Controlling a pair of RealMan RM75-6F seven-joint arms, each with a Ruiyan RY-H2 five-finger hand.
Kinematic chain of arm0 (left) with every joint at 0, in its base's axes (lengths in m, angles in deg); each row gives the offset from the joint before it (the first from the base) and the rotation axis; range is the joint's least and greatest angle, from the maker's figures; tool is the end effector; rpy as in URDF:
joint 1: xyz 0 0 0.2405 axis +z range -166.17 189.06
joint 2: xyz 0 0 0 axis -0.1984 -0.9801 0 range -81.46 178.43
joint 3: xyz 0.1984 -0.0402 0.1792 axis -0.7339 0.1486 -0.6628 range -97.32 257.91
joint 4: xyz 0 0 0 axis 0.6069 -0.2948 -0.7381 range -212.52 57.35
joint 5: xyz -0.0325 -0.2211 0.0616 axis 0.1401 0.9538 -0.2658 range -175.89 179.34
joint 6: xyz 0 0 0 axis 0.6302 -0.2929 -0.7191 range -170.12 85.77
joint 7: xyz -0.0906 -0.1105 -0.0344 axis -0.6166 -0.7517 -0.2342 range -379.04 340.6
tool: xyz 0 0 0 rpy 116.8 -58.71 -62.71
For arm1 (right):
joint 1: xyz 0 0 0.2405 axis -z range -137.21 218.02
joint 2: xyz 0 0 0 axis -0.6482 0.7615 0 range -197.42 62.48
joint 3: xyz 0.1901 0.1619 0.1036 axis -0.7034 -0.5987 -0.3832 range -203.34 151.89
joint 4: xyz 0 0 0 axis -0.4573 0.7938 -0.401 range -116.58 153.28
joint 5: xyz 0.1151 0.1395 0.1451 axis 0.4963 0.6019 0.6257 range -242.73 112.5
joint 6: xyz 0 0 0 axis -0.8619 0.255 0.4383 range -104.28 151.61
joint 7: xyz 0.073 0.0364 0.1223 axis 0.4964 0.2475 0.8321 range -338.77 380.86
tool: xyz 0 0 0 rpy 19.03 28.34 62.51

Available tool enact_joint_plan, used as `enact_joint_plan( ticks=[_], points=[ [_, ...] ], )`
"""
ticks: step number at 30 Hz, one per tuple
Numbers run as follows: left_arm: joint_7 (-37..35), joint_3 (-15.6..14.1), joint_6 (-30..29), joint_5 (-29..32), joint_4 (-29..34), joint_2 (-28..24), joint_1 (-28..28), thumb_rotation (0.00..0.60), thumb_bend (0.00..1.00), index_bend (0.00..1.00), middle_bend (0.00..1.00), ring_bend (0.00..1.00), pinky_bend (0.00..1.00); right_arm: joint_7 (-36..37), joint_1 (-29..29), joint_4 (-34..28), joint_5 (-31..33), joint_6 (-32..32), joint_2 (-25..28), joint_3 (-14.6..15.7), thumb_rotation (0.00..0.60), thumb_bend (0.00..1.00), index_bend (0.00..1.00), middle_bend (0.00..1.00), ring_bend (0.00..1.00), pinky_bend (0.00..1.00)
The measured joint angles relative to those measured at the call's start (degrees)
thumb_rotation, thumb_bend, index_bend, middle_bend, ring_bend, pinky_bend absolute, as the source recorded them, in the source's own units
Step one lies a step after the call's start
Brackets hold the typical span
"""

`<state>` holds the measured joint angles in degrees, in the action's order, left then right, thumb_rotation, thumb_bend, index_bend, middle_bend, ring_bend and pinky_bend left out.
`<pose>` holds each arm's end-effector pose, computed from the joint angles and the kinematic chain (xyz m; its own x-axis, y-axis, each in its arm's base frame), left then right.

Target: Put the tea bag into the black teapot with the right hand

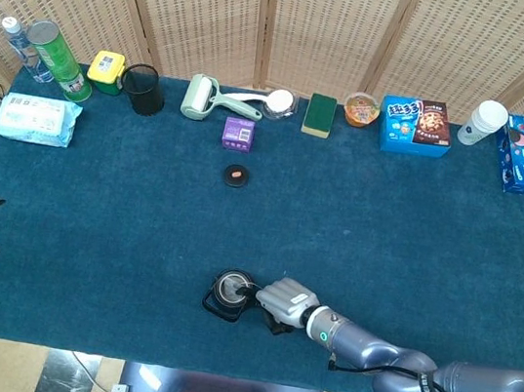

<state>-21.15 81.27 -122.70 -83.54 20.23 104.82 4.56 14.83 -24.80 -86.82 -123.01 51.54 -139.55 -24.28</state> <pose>-0.3257 0.1892 0.1673 0.4036 0.0970 0.9098 0.9148 -0.0247 -0.4032 -0.0860 -0.3034 -0.0373 0.5852 -0.6657 0.4630 -0.7817 -0.6148 0.1042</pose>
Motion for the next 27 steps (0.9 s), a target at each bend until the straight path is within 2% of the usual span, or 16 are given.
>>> enact_joint_plan(
  ticks=[13, 27],
  points=[
    [-0.4, 0.0, -0.3, -0.1, -0.3, 0.0, 0.2, 0.6, 0.45, 0.16, 0.19, 0.08, 0.14, -1.4, -0.3, -0.7, 1.0, 1.3, -0.2, 0.5, 0.6, 0.96, 0.06, 1.0, 1.0, 1.0],
    [-0.2, -0.1, 0.1, -0.1, -0.6, 0.7, 0.0, 0.6, 0.45, 0.16, 0.19, 0.08, 0.14, 3.1, 3.8, -5.1, -4.3, 5.0, 6.4, -2.2, 0.6, 0.95, 0.06, 1.0, 1.0, 1.0]
  ],
)
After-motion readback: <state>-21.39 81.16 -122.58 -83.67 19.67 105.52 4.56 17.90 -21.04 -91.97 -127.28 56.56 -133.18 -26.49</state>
